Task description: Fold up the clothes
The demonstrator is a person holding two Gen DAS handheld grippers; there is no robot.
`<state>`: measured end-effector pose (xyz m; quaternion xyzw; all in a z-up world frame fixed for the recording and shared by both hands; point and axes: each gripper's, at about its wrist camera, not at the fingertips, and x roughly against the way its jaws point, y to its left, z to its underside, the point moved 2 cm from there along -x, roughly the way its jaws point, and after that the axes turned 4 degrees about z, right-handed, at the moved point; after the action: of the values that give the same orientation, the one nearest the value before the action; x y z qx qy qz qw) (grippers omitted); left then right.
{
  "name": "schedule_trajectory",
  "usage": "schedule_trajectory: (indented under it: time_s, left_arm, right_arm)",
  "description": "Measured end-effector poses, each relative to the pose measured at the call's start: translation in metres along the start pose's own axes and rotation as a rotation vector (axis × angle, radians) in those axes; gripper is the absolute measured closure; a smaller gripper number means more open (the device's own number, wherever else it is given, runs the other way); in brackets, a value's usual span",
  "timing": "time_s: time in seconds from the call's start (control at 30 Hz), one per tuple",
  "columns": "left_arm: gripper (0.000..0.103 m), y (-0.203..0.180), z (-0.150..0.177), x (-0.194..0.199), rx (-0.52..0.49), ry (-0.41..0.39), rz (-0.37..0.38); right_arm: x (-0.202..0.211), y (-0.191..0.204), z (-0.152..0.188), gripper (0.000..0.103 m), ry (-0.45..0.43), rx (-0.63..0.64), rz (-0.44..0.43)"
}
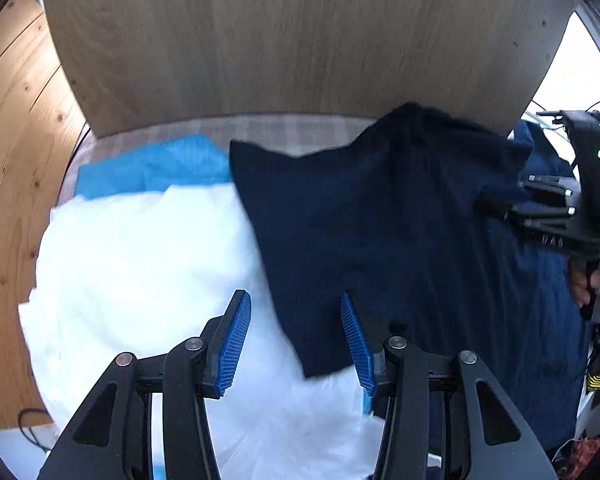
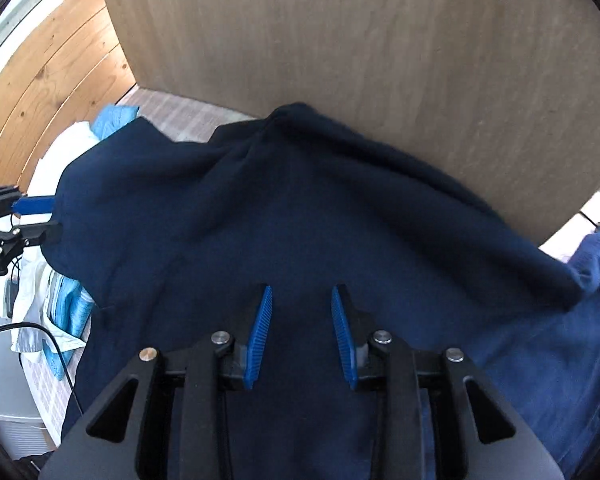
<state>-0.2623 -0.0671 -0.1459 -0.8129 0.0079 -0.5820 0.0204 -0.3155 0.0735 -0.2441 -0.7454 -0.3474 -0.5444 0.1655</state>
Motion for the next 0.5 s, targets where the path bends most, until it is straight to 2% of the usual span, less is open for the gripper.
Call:
schedule_trajectory:
  time_s: [0.03,0.1,0.13,0.23,0.3,0.37,0.43,0.5]
  left_arm:
    - [0.068,-0.003,-0.002,0.002,-0.008,-0.021,0.01]
    - [0.093,-0.008,-0.004,0.003,-0.031,-0.044,0.012]
    - [0.099,-0.01,-0.006,0.005,-0.039,-0.059,0.037]
    - [0.099,-0.027,-0.015,0.021,-0.064,-0.115,0.145]
    - [0.099,-0.052,-0.021,0.034,-0.124,-0.16,0.208]
    - [0.098,-0.09,-0.023,0.041,-0.199,-0.189,0.33]
    - [0.092,-0.124,-0.012,0.023,-0.297,-0.134,0.351]
    - [0.092,-0.159,-0.002,0.004,-0.395,-0.076,0.369]
  right_arm:
    - [0.003,0.002,0.001,0.072,0.0,-0.003,0.0]
    - [0.004,0.0,0.002,0.072,-0.001,-0.014,0.003]
    - [0.005,-0.002,0.003,0.072,-0.002,-0.022,0.004]
    - [0.003,-0.013,-0.001,0.072,-0.008,-0.059,0.01]
    - [0.006,-0.021,-0.002,0.072,-0.013,-0.09,0.006]
    - [0.011,-0.028,-0.002,0.072,-0.023,-0.116,-0.004]
    - [0.017,-0.035,-0.003,0.072,-0.035,-0.141,-0.013]
    - [0.024,-0.041,-0.003,0.072,-0.047,-0.161,-0.02]
